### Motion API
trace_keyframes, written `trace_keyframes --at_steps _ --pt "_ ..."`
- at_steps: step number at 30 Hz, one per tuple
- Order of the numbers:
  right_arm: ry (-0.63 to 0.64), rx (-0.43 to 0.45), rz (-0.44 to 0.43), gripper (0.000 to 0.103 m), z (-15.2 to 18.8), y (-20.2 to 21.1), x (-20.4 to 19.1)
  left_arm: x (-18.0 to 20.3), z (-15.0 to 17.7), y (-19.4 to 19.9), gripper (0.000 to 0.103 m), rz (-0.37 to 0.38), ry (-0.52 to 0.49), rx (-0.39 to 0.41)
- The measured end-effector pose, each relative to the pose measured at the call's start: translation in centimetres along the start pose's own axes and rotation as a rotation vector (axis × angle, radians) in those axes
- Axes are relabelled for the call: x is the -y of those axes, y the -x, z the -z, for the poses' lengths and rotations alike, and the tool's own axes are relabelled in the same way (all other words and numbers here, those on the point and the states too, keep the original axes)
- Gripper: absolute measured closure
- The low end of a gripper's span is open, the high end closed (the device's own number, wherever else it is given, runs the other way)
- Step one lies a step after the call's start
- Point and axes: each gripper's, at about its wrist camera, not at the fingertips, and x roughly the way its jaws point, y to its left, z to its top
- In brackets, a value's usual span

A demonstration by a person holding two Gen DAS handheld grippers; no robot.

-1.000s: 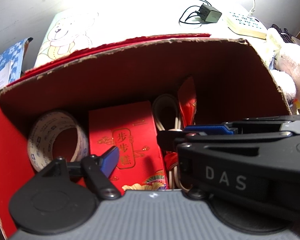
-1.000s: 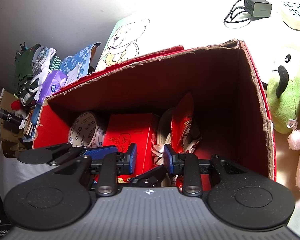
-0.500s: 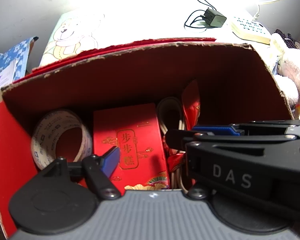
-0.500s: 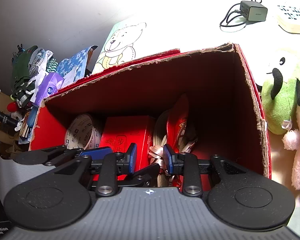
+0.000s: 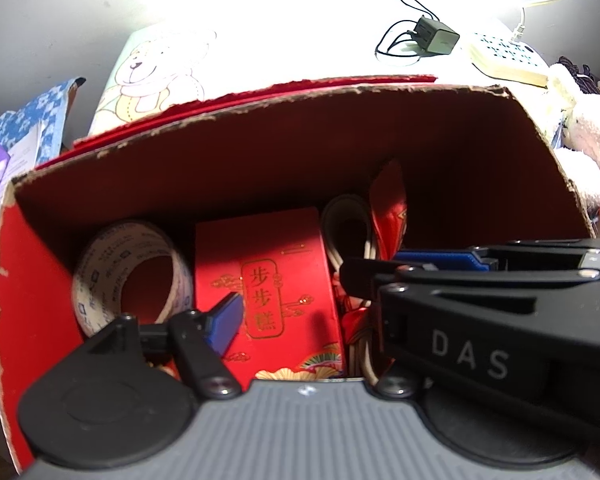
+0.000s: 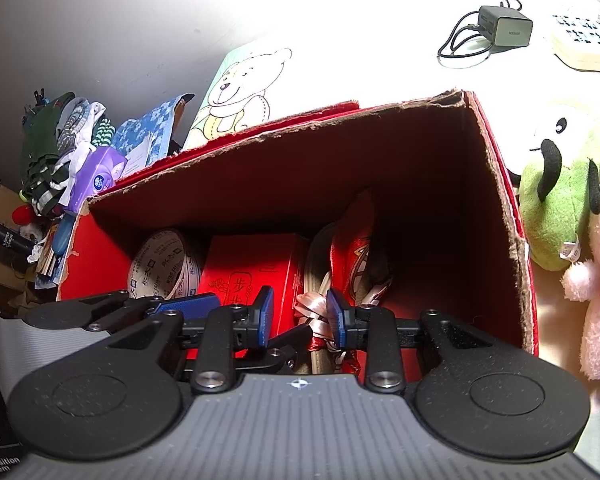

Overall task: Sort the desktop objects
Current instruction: 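Withdraw the right gripper up out of the red box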

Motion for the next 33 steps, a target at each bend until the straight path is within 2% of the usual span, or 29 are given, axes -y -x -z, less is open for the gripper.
trace_keyframes --at_steps 10,17,22,25,31,33 --pt "0.010 0.019 0.019 0.072 0.1 0.3 -0.1 0.0 0.5 0.4 0.031 -0.035 0.003 0.023" --pt "0.023 0.072 0.018 0.072 0.6 1.2 -0.2 0.5 0.6 1.1 0.030 -0.094 -0.017 0.073" --pt "0.024 0.091 -0.020 0.072 0.7 2.1 0.2 0.9 0.9 2.7 0.031 -0.107 0.013 0.101" --pt "0.025 0.107 -0.052 0.070 0.9 3.1 0.3 1.9 1.1 4.0 0.030 -0.148 -0.001 0.136" --pt "0.047 0.146 -0.108 0.070 1.5 5.6 0.7 2.9 1.9 6.9 0.025 -0.158 0.018 0.191" --pt "0.061 0.170 -0.130 0.070 1.8 6.8 0.8 3.2 2.4 8.1 0.020 -0.158 0.026 0.219"
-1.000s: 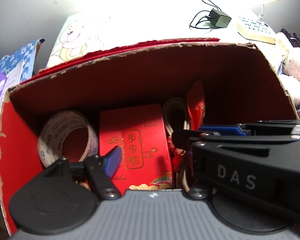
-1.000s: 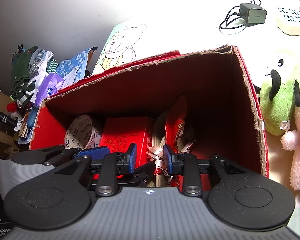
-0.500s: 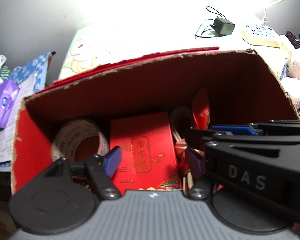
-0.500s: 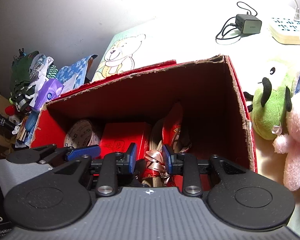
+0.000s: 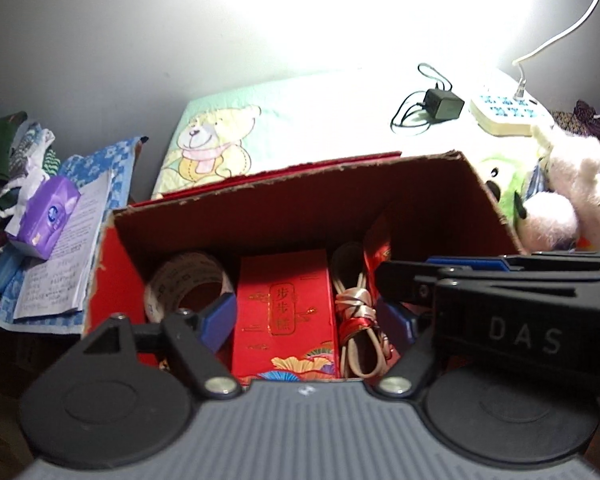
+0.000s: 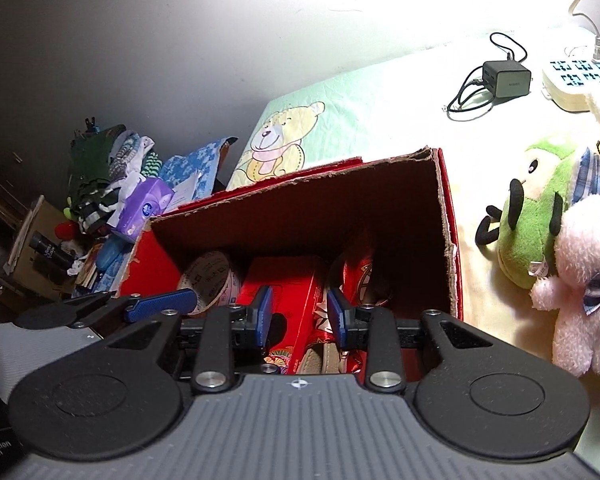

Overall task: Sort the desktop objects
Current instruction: 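Withdraw the right gripper up out of the red box, then reach the right gripper down beside the red box toward the wooden gourd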

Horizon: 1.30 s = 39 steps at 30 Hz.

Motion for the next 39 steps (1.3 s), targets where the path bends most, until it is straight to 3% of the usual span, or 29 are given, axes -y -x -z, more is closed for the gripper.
trace_keyframes --at_steps 4,10,14,17,21,31,39 --pt "0.042 0.062 -0.025 0.060 0.5 2.3 -0.3 0.2 0.6 2.6 0.018 0.010 0.027 0.045" --pt "0.088 0.147 -0.068 0.050 1.0 4.8 -0.4 0.5 2.4 5.2 0.023 0.043 0.075 0.074" --pt "0.118 0.206 -0.085 0.037 1.8 6.6 -0.3 0.4 4.2 7.1 0.020 0.063 0.106 0.109" --pt "0.119 0.222 -0.120 0.036 2.6 7.8 0.0 0.2 5.7 8.6 0.015 0.077 0.128 0.140" --pt "0.137 0.200 -0.169 0.037 3.7 8.7 0.2 -0.1 7.8 9.8 0.012 0.069 0.131 0.171" --pt "0.187 0.093 -0.358 0.047 7.5 8.9 0.4 -1.3 12.8 9.4 0.013 0.120 0.193 0.095" --pt "0.246 -0.055 -0.340 0.054 10.1 6.4 -0.3 -4.1 16.3 7.6 0.018 0.078 0.211 0.009"
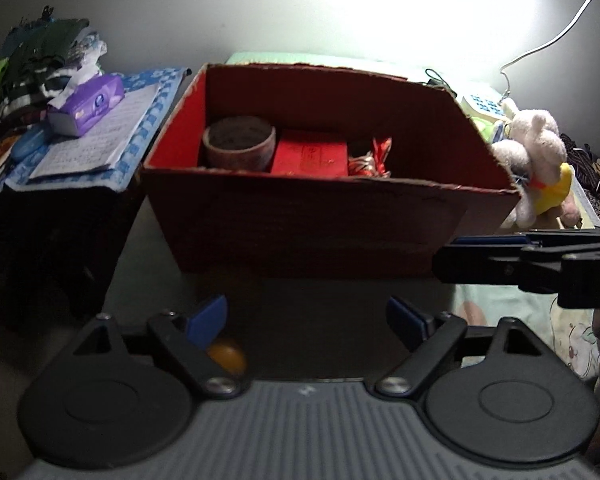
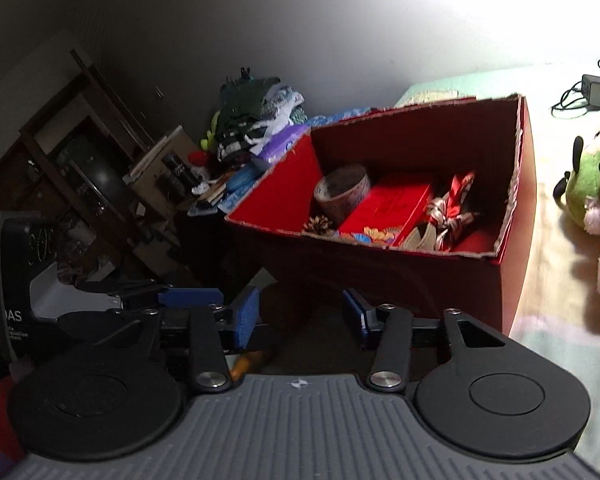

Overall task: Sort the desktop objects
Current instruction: 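Reach the right gripper down beside the red box toward the wooden gourd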

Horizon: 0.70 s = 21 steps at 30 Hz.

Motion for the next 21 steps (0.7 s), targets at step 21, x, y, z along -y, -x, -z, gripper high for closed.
trace_keyframes --at_steps 21 --pt "-0.374 -0.234 -0.038 0.058 1.6 -9.9 0.0 -8.6 0.7 -6.0 0.041 0.204 0.097 -0.224"
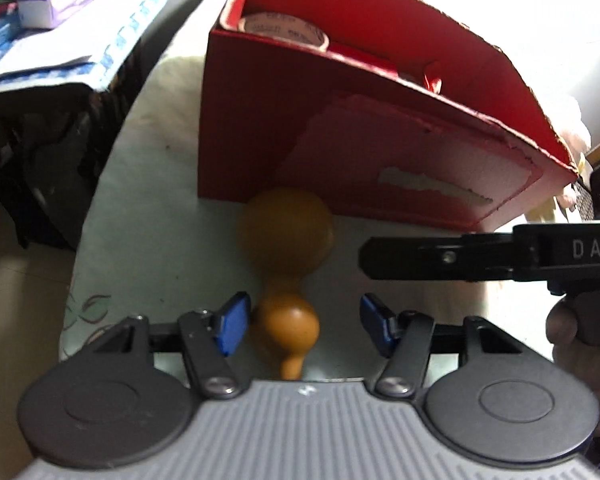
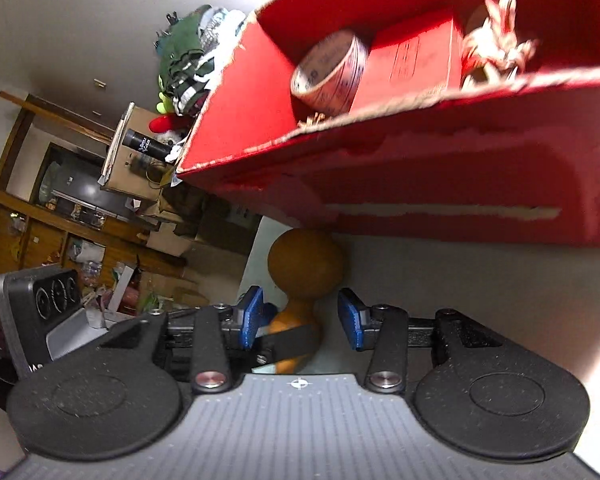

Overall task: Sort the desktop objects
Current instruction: 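Reach the right gripper down beside the red box toward the wooden gourd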

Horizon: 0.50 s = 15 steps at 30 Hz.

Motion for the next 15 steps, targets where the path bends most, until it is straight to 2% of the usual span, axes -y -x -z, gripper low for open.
trace_keyframes --at_steps 10,15 --pt "-0.069 -0.054 -0.003 0.058 0.2 -1.7 0.2 -0.9 -0.8 -1.1 0.041 0.030 -0.022 -0.029" --pt "-0.055 -0.059 0.029 0.058 0.2 -2.4 -0.1 -1.7 -1.1 -1.6 0.057 0.051 -0.018 -0.056"
